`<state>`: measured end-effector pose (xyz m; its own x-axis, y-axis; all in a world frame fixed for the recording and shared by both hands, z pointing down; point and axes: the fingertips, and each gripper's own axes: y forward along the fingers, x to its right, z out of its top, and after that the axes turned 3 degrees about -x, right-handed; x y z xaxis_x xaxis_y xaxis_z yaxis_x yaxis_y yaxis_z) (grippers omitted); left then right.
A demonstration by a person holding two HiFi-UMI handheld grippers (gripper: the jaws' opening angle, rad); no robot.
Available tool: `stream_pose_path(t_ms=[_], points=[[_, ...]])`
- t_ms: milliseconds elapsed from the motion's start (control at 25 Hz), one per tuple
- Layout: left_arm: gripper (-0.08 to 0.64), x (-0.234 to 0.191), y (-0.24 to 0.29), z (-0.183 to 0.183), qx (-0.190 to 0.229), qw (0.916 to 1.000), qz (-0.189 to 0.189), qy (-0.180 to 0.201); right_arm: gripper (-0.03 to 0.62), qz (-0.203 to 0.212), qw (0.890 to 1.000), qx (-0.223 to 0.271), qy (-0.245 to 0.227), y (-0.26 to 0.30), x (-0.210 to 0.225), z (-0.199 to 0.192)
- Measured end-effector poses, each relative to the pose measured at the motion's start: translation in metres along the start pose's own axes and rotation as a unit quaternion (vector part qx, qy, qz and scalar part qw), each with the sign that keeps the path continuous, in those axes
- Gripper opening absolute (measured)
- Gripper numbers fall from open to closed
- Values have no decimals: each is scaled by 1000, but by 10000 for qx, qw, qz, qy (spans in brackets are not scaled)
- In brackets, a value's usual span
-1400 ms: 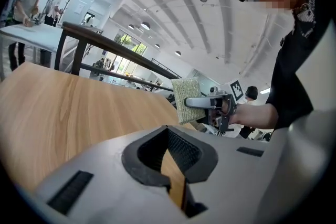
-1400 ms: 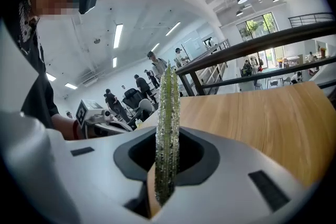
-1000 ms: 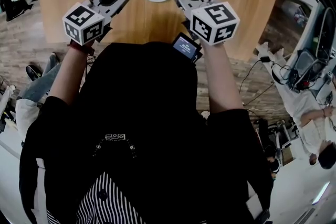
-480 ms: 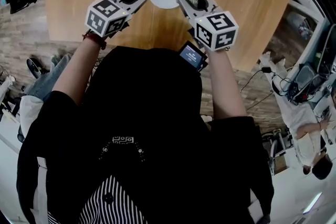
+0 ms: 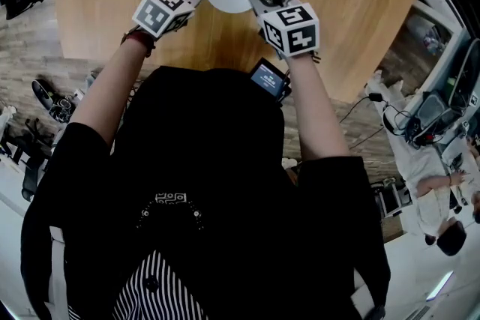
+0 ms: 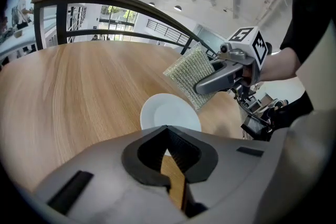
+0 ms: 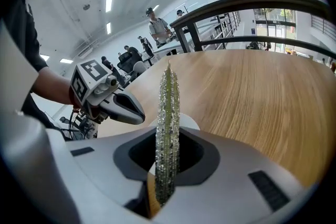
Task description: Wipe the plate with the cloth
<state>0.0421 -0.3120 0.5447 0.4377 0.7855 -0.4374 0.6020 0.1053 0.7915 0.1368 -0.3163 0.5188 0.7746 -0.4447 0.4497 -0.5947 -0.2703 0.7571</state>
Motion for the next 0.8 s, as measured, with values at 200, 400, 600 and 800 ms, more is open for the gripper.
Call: stream_pose_path(t_ms=[200,400,600,800], points=[[-1,-6,21,-6,-265,9991,136,303,60,-307,9980,-324,-445,12,8,-9],[-2,-6,49,-12,-561,9977,149,353,60,-664,9885,-720,-1155,24,14,-18],[-2,-1,62,-6,-688,9961,238,498,60,-1299,9515,-944,-2625,39,12,-16],[-2,1,65,-5,-578,9970,241,461,95,-1332,9336,-1146,-3123,42,-4,-25]])
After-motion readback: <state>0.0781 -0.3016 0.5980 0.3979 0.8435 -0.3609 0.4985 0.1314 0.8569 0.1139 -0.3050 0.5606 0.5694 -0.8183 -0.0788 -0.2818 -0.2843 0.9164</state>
